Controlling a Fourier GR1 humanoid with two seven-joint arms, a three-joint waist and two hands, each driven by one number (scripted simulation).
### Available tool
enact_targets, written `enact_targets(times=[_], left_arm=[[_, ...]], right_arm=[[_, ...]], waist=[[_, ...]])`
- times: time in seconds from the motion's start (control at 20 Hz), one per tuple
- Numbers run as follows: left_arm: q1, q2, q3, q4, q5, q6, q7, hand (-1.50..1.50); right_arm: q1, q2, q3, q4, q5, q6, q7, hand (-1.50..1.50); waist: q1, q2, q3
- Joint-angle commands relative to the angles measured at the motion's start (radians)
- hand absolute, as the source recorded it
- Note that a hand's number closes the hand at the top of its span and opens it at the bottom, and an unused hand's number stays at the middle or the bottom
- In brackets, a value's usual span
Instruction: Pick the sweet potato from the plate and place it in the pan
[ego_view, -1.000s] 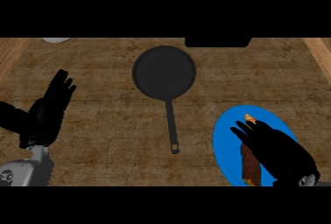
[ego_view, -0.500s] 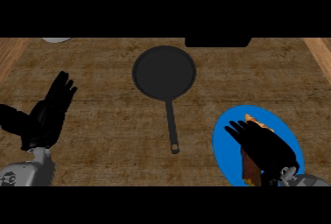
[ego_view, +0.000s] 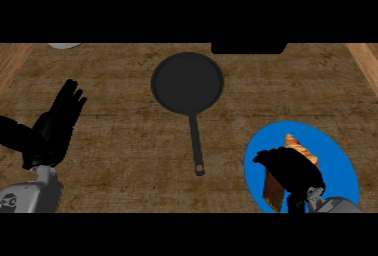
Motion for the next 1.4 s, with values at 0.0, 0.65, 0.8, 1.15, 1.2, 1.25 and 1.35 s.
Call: enact_targets(times=[0.0, 0.65, 0.8, 1.15, 1.2, 1.25, 1.35], left_arm=[[-0.042, -0.027, -0.004, 0.041, -0.034, 0.026, -0.001, 0.00], [0.011, -0.062, 0.009, 0.064, -0.043, -0.025, -0.074, 0.00], [-0.031, -0.059, 0.004, 0.049, -0.066, 0.011, -0.013, 0.00], [-0.041, -0.052, -0.030, 0.000, -0.043, -0.036, 0.005, 0.00], [-0.060, -0.067, -0.039, 0.001, -0.042, -0.028, 0.011, 0.00], [-0.058, -0.065, -0.048, 0.007, -0.046, -0.035, 0.018, 0.00], [-0.059, -0.073, -0.060, 0.016, -0.056, -0.032, 0.012, 0.00]], right_arm=[[-0.002, -0.013, -0.008, -0.021, 0.003, -0.007, -0.086, 1.50], [-0.006, 0.056, -0.087, 0.081, 0.060, -0.144, -0.202, 1.50], [0.067, 0.030, -0.075, -0.014, 0.098, -0.294, -0.226, 1.50], [-0.239, 0.397, 0.113, 0.075, 0.177, -0.295, 0.369, 1.50], [-0.289, 0.398, 0.133, 0.079, 0.194, -0.317, 0.413, 1.50], [-0.327, 0.399, 0.162, 0.081, 0.217, -0.345, 0.461, 1.50], [-0.425, 0.400, 0.186, 0.090, 0.233, -0.372, 0.557, 1.50]], waist=[[-0.003, 0.001, 0.001], [-0.003, 0.001, 0.001], [-0.010, 0.001, 0.001], [0.101, 0.015, -0.002], [0.103, 0.013, -0.002], [0.109, 0.010, -0.002], [0.121, 0.008, -0.003]])
